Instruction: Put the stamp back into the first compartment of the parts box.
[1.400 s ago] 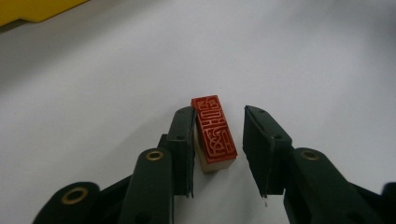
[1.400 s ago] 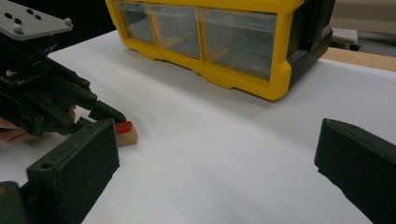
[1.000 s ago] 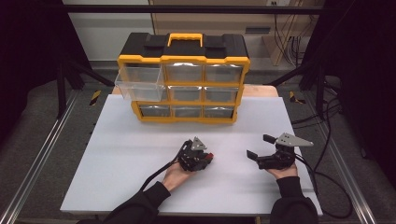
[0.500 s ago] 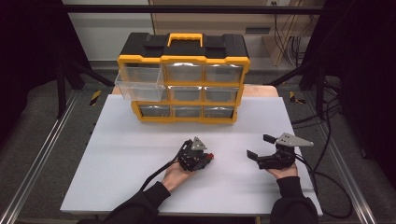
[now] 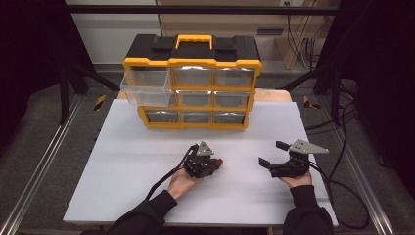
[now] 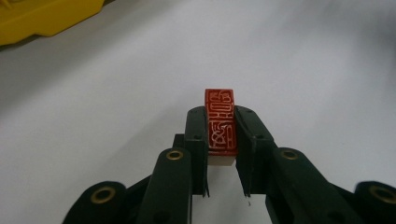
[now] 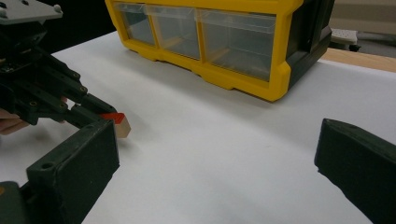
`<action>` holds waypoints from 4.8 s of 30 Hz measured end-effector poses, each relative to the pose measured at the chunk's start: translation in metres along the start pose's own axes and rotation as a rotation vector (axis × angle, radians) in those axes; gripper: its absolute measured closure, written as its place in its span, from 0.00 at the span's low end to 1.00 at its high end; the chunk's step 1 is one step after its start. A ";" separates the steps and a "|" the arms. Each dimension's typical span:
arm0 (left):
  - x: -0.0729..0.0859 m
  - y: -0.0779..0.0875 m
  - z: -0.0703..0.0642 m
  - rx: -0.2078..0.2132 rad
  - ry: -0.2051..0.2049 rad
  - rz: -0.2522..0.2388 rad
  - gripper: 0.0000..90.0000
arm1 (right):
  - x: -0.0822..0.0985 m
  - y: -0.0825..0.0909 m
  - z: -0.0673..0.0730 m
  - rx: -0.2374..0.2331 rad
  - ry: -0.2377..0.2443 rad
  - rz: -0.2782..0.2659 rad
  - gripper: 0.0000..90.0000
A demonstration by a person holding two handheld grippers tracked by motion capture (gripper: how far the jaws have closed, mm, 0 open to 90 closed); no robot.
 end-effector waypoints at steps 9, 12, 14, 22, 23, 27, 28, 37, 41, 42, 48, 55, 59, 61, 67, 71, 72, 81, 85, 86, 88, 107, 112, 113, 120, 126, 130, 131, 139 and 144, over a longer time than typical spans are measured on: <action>-0.001 0.011 0.000 -0.002 -0.011 -0.014 0.84 | 0.000 0.000 0.000 0.003 0.001 0.000 0.00; -0.001 0.014 0.000 -0.002 -0.014 -0.020 0.84 | 0.000 0.000 0.000 0.001 -0.002 0.000 0.00; -0.001 0.017 0.000 -0.001 -0.012 -0.023 0.84 | 0.000 0.000 0.000 0.002 -0.001 0.001 0.00; -0.001 0.025 0.001 -0.011 -0.015 -0.030 0.84 | 0.000 0.000 0.000 0.002 0.000 0.001 0.00; -0.001 0.026 0.001 -0.011 -0.014 -0.032 0.84 | 0.000 0.000 0.000 0.003 0.001 0.000 0.00; -0.002 0.030 0.001 -0.013 -0.015 -0.036 0.84 | 0.000 0.000 0.000 0.002 -0.001 0.002 0.00; -0.002 0.031 0.001 -0.013 -0.017 -0.037 0.84 | 0.000 0.000 0.000 0.001 -0.001 0.002 0.00; -0.003 0.043 0.003 -0.020 -0.017 -0.050 0.84 | 0.000 0.000 0.000 0.002 -0.002 0.002 0.00; -0.002 0.047 0.004 -0.025 -0.019 -0.051 0.84 | 0.000 0.000 0.000 0.001 -0.002 0.002 0.00; -0.002 0.048 0.005 -0.024 -0.017 -0.052 0.85 | 0.000 0.000 0.000 0.001 -0.002 0.003 0.00; -0.002 0.055 0.007 -0.026 -0.014 -0.058 0.84 | 0.000 0.000 0.000 0.001 -0.002 0.002 0.00; -0.001 0.064 0.010 -0.029 -0.008 -0.068 0.84 | 0.000 0.000 0.000 0.001 -0.002 0.003 0.00; -0.001 0.068 0.011 -0.033 -0.006 -0.073 0.85 | 0.000 0.000 0.000 0.001 -0.001 0.000 0.00; 0.000 0.071 0.012 -0.036 -0.005 -0.075 0.85 | 0.000 0.000 0.000 0.000 -0.003 0.002 0.00; 0.001 0.078 0.016 -0.039 0.003 -0.081 0.85 | 0.000 0.000 0.000 0.000 -0.003 0.001 0.00; 0.001 0.084 0.020 -0.043 0.013 -0.088 0.85 | 0.000 0.000 0.000 -0.001 -0.003 0.001 0.00; 0.002 0.085 0.021 -0.043 0.014 -0.090 0.85 | 0.000 0.000 0.000 0.000 -0.002 0.001 0.00; 0.004 0.097 0.028 -0.057 0.031 -0.106 0.85 | 0.000 0.000 0.000 -0.001 -0.003 0.002 0.00; 0.005 0.105 0.033 -0.060 0.044 -0.119 0.85 | 0.000 0.000 0.000 0.000 -0.003 0.001 0.00; 0.006 0.107 0.034 -0.063 0.047 -0.121 0.85 | 0.000 0.000 0.000 0.000 -0.003 0.001 0.00; 0.007 0.110 0.037 -0.066 0.053 -0.127 0.85 | 0.000 0.000 0.000 0.000 -0.003 0.000 0.00; 0.013 0.138 0.057 -0.104 0.102 -0.167 0.85 | 0.000 0.000 0.000 0.000 -0.001 0.001 0.00; 0.014 0.145 0.060 -0.127 0.107 -0.176 0.85 | 0.000 0.000 0.000 -0.001 -0.001 0.002 0.00; 0.015 0.147 0.061 -0.128 0.108 -0.178 0.85 | 0.000 0.000 0.000 -0.001 -0.002 0.002 0.00; 0.016 0.156 0.065 -0.141 0.115 -0.191 0.85 | 0.000 0.000 0.000 0.000 -0.001 0.002 0.00; 0.017 0.163 0.068 -0.148 0.124 -0.197 0.85 | 0.000 0.000 0.000 0.001 -0.001 0.002 0.00; 0.017 0.165 0.069 -0.161 0.119 -0.188 0.85 | 0.000 0.000 0.000 0.001 -0.001 0.004 0.00; 0.017 0.166 0.069 -0.162 0.120 -0.188 0.85 | 0.000 0.000 0.000 0.000 -0.003 0.003 0.00; 0.017 0.173 0.071 -0.171 0.124 -0.183 0.85 | 0.000 0.000 0.000 0.000 -0.003 0.003 0.00; 0.016 0.179 0.073 -0.186 0.124 -0.186 0.85 | 0.000 -0.001 0.000 0.002 -0.003 0.004 0.00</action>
Point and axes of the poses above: each handheld gripper's, and its own axes: y roughly backward along the jaws, x roughly out of its underside, z roughly to its left, the point moved 4 cm from there along -y, roughly forward along the jaws, and after that the axes turned 15 degrees about z, right-handed, at the moved point
